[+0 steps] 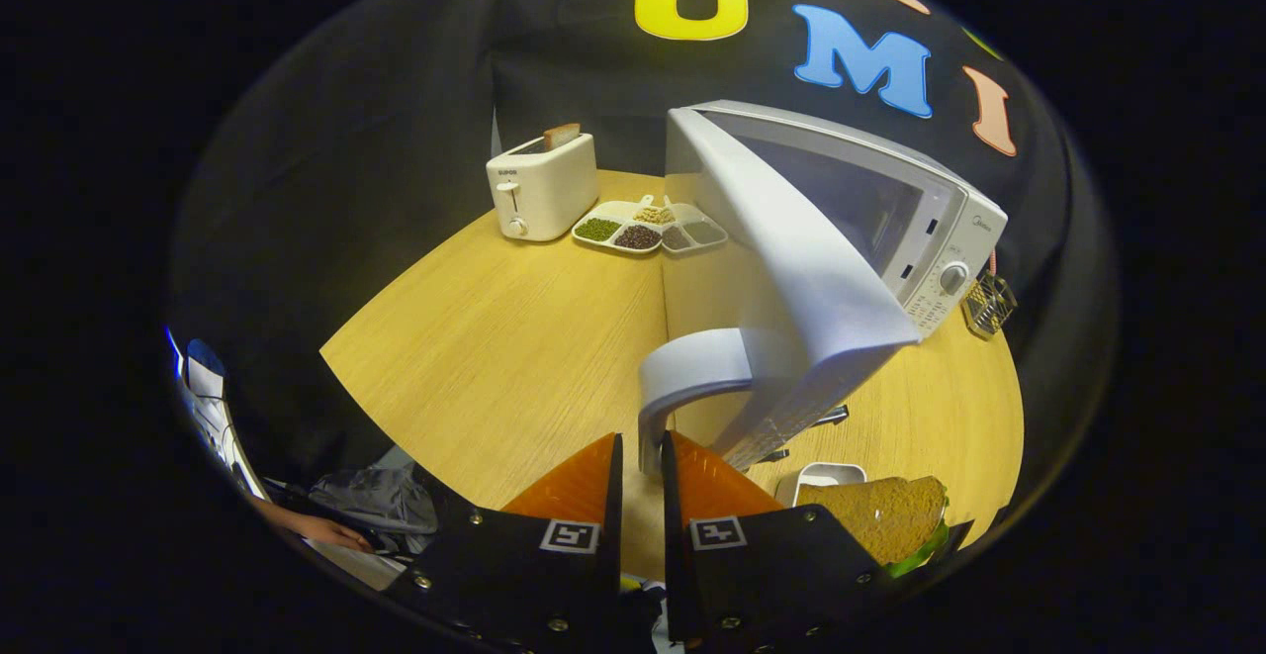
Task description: Open the microwave, put the food inside, and close the microwave door.
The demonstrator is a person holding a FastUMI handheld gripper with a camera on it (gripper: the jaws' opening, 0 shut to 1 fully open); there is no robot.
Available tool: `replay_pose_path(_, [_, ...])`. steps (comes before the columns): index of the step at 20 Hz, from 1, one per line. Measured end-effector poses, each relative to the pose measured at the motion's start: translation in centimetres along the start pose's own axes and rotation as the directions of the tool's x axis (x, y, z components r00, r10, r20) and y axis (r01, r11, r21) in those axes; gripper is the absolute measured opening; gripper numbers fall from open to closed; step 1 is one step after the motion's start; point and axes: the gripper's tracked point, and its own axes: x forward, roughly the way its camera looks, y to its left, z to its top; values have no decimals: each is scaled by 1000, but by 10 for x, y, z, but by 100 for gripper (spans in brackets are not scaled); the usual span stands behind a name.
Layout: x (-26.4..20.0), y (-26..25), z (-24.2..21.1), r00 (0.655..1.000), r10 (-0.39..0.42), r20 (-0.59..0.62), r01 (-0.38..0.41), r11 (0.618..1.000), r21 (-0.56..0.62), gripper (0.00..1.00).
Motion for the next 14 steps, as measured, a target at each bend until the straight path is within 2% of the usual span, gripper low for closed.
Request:
replay_pose_path(3, [1, 22, 0, 1000, 9, -10, -9, 1000, -25, 20])
replay_pose_path(9, [10, 69, 3, 993, 119, -24, -121, 989, -89, 19])
replay_pose_path(14, [16, 113, 18, 960, 279, 3, -275, 947, -167, 18])
